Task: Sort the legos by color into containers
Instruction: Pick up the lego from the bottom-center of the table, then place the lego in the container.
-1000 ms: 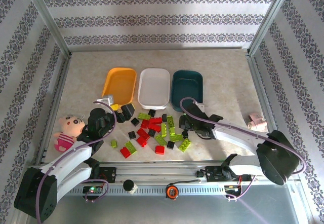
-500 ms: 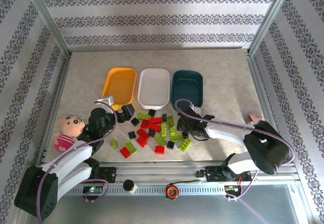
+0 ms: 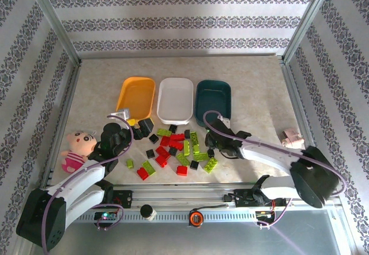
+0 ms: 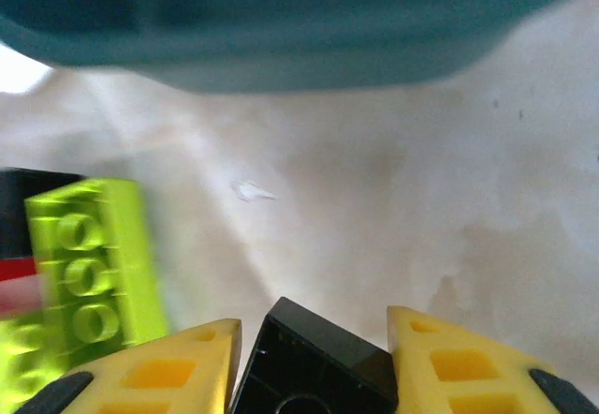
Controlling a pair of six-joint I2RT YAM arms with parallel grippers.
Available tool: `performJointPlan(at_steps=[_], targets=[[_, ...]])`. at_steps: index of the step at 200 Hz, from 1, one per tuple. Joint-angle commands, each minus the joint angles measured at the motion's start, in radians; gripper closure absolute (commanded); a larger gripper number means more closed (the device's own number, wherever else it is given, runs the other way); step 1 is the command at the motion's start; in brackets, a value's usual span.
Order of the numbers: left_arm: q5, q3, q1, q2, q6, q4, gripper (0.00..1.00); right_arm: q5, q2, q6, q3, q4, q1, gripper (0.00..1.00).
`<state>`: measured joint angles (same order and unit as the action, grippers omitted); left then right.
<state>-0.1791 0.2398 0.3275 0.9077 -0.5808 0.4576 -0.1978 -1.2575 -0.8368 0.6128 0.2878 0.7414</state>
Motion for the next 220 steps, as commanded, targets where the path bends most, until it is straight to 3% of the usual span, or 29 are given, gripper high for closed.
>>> performJointPlan(at_steps=[1,35,78,92,103,114,129,186,220], targets=[[0.008,-0.007,0.011,-0.033,-0.006,0.047,0.0,-0.006,0.081,0.123,0.076,0.012,-0.043,0.71],[0.047,-0.019,0.011,-0.068,-0.113,0.014,0.0,0.108,-0.064,0.243,0.232,-0.019,-0.208,0.71],[0.051,0.069,0.01,-0.152,-0.17,-0.326,0.0,0.113,-0.366,0.339,0.454,-0.031,-0.271,0.69],[0.076,0.077,0.011,-0.21,-0.179,-0.422,0.0,0.124,-0.434,0.344,0.505,-0.024,-0.278,0.6],[0.101,0.089,0.011,-0.263,-0.177,-0.501,0.0,0.127,-0.459,0.347,0.529,-0.024,-0.28,0.43],[0.131,0.106,0.012,-0.311,-0.181,-0.586,0.0,0.129,-0.457,0.345,0.536,-0.024,-0.28,0.34],[0.174,0.135,0.013,-0.371,-0.19,-0.703,0.03,0.145,-0.419,0.338,0.518,-0.032,-0.277,0.3],[0.245,0.223,0.013,-0.414,-0.304,-1.136,0.12,0.137,-0.178,0.312,0.281,-0.107,-0.215,0.3],[0.176,0.185,0.015,-0.379,-0.337,-1.184,0.19,0.156,-0.097,0.277,0.17,-0.154,-0.203,0.3]])
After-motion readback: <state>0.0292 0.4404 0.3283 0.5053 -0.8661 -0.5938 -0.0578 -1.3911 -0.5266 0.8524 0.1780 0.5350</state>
